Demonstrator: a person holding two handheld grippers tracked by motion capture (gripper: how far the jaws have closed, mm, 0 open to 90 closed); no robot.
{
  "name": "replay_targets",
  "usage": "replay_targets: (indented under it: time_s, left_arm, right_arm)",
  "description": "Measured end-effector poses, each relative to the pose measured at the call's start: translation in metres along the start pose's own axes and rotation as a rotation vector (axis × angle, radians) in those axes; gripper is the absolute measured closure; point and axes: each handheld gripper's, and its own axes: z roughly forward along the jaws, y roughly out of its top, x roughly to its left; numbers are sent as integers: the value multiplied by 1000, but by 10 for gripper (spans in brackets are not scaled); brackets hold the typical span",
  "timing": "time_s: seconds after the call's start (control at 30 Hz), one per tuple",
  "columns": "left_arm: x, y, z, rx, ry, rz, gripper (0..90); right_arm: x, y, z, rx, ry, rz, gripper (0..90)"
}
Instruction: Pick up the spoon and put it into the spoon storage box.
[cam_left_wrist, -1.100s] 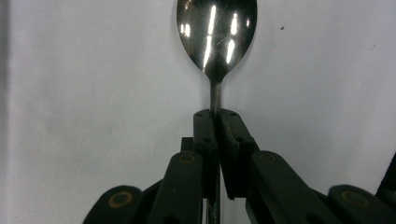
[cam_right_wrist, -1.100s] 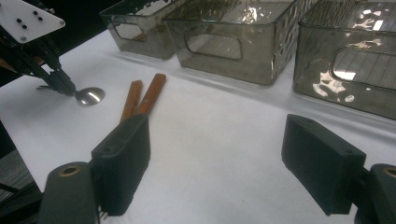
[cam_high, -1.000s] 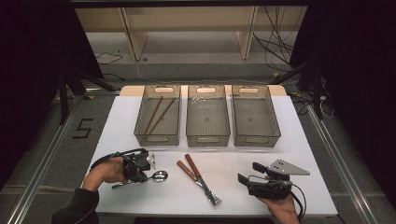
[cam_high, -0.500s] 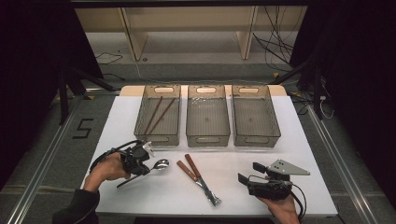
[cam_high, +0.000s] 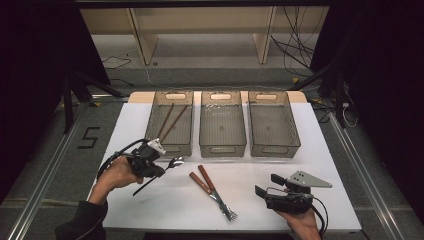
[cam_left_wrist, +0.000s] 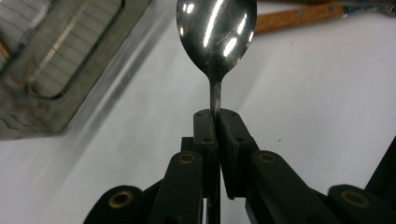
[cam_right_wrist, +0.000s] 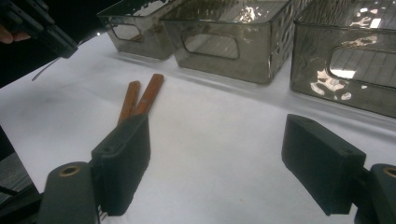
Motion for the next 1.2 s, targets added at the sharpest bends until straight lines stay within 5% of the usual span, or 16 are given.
replay_targets:
  time_s: [0.7,1.2]
  left_arm:
    - [12,67,-11,-208,-2,-80,853]
    - [12,120,-17,-267,7,-68,853]
  right_arm:
    - [0,0,-1,-2,4,-1,246]
    - [0,0,-1,-2,8,2,245]
